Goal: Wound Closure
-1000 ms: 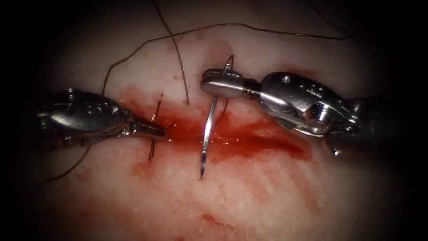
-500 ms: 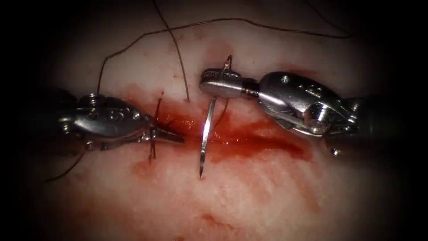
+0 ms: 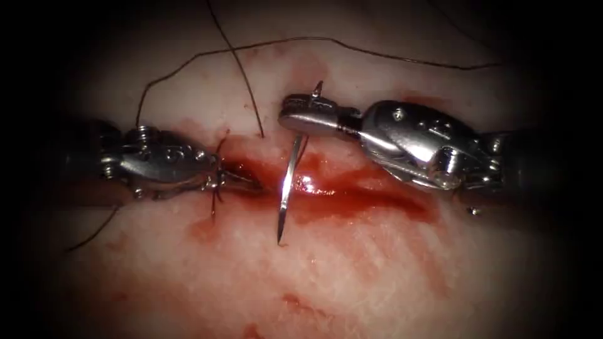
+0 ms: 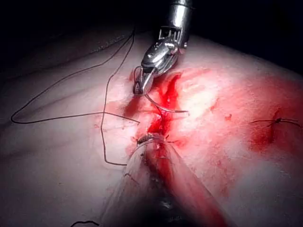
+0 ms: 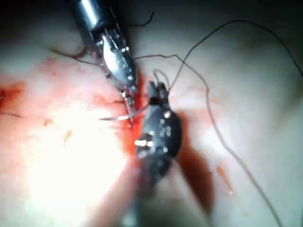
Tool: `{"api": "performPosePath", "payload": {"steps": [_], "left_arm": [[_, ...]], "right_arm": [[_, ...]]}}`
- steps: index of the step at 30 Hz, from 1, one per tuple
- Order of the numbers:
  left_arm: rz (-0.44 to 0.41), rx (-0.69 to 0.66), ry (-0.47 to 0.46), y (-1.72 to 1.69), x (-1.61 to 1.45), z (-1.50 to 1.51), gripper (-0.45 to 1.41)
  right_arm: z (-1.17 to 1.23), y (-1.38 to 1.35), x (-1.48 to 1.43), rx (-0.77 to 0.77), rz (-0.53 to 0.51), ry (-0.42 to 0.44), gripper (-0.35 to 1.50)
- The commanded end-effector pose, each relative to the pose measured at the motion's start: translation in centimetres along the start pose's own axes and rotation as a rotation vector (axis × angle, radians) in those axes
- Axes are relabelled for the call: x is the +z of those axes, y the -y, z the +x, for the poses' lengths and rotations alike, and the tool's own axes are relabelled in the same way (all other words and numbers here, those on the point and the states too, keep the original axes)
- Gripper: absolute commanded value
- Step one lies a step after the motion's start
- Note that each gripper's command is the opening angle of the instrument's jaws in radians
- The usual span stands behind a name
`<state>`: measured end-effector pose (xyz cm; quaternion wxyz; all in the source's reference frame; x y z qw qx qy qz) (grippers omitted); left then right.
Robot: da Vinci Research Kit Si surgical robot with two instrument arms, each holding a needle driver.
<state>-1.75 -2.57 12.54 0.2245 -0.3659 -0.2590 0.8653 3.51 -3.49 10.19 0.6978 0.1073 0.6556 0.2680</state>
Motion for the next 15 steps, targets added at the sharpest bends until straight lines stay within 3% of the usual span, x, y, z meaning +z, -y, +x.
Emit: {"api": "performPosePath", "payload": {"steps": [1,15], "left_arm": [[0.001,0.001,-0.001,0.02,0.10,-0.02,-0.45],[-0.015,0.006,0.020,-0.04,0.09,-0.06,-0.45]], "right_arm": [[-0.09,-0.08,0.14,-0.031,-0.005,-0.001,-0.35],[-0.24,-0.44,0.19,-0.171,-0.060,0.026,-0.35]]}}
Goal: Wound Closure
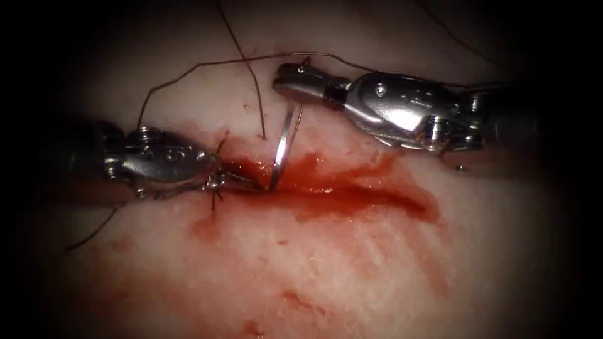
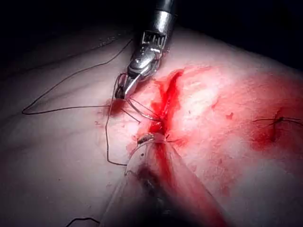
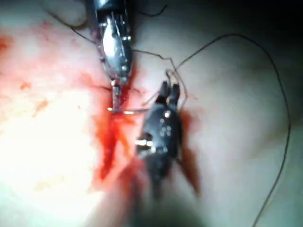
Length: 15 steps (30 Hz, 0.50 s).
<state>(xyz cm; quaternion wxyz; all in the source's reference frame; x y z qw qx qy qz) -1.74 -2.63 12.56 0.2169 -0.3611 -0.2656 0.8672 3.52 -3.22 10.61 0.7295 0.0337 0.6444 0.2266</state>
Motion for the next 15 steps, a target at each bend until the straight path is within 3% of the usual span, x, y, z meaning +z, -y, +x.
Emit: {"api": "performPosePath", "payload": {"steps": [1,15], "left_arm": [[-0.005,-0.002,0.003,-0.06,0.06,0.02,-0.45],[-0.033,0.043,-0.001,-0.54,-0.07,0.33,-0.45]], "right_arm": [[-0.03,-0.01,0.09,-0.021,-0.005,0.008,-0.35],[-0.11,0.17,0.16,-0.088,-0.004,0.031,-0.35]]}}
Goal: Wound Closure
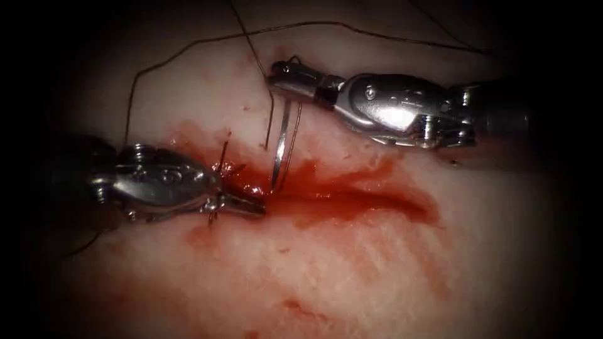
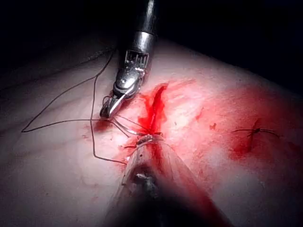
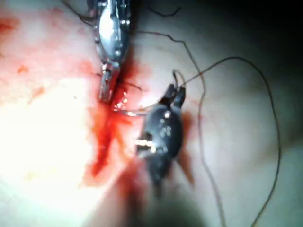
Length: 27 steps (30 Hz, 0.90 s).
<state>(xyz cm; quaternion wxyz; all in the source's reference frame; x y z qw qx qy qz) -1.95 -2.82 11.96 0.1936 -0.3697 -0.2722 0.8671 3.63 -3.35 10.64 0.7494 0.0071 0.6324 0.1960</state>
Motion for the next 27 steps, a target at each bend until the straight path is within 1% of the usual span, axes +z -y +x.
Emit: {"api": "performPosePath", "payload": {"steps": [1,6,11,16,19,25,27], "left_arm": [[-0.001,0.002,-0.002,-0.01,0.07,0.00,-0.45],[-0.009,0.013,0.002,-0.06,-0.01,-0.04,-0.45],[-0.013,0.018,0.003,-0.08,-0.05,-0.11,-0.45],[-0.010,0.022,0.004,-0.10,-0.01,-0.14,-0.45],[-0.011,0.022,0.004,-0.11,-0.01,-0.14,-0.45],[-0.015,0.024,0.004,-0.16,-0.05,-0.15,-0.45],[-0.018,0.029,0.003,-0.20,-0.08,-0.14,-0.45]], "right_arm": [[-0.04,0.07,0.08,-0.003,0.003,0.001,-0.35],[-0.06,0.28,0.06,-0.017,0.008,0.020,-0.35],[-0.04,0.29,0.06,-0.042,0.011,0.033,-0.35],[-0.04,0.32,0.04,-0.048,0.014,0.035,-0.35],[-0.02,0.34,0.03,-0.051,0.011,0.020,-0.35],[0.02,0.43,0.03,0.042,0.012,0.002,-0.35],[0.03,0.47,0.02,0.091,0.018,-0.017,-0.35]]}}
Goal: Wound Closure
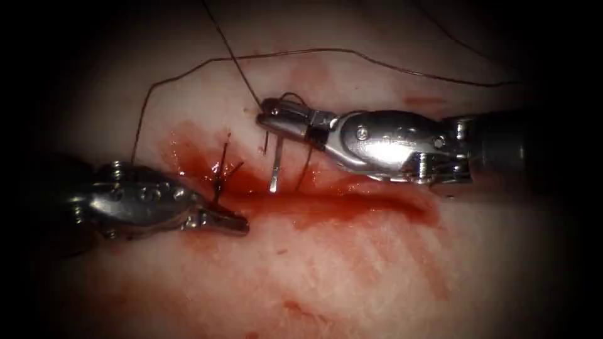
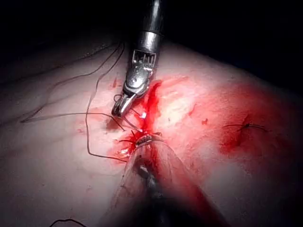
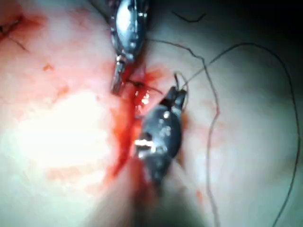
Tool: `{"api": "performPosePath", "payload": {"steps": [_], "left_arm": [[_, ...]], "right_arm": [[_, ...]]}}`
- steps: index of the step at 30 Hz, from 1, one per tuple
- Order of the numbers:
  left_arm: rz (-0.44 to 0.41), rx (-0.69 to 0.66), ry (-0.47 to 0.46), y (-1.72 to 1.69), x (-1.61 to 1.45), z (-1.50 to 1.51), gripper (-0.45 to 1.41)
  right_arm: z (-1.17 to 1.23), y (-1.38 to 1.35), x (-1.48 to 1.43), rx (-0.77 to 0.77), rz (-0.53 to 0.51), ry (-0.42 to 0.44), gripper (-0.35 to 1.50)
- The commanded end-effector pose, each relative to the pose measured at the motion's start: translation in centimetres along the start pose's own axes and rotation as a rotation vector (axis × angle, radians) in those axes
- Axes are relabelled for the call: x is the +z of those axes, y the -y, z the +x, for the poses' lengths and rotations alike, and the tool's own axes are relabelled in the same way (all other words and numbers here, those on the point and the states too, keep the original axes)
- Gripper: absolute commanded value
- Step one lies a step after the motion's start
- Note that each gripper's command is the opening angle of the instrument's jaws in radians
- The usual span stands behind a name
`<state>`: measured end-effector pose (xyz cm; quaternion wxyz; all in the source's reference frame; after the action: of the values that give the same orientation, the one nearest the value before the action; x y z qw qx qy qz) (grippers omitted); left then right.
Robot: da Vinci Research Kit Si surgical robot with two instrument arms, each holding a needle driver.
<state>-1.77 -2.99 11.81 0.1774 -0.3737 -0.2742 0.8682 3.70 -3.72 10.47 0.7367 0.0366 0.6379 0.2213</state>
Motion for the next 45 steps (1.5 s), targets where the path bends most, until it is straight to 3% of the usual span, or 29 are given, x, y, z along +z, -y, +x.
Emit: {"api": "performPosePath", "payload": {"steps": [1,17,25,45], "left_arm": [[-0.002,-0.001,0.000,-0.01,0.07,0.00,-0.45],[-0.003,0.042,-0.008,-0.36,0.13,0.23,-0.45],[-0.009,0.054,0.001,-0.32,0.22,0.12,-0.45],[-0.026,0.084,0.012,-0.23,0.35,-0.05,-0.45]], "right_arm": [[-0.04,0.06,0.07,0.024,0.007,-0.010,-0.35],[-0.04,-0.08,0.09,0.136,-0.001,-0.034,-0.35],[-0.05,-0.09,0.10,0.242,0.014,-0.031,-0.35],[-0.04,-0.06,0.11,0.330,0.037,-0.028,-0.35]]}}
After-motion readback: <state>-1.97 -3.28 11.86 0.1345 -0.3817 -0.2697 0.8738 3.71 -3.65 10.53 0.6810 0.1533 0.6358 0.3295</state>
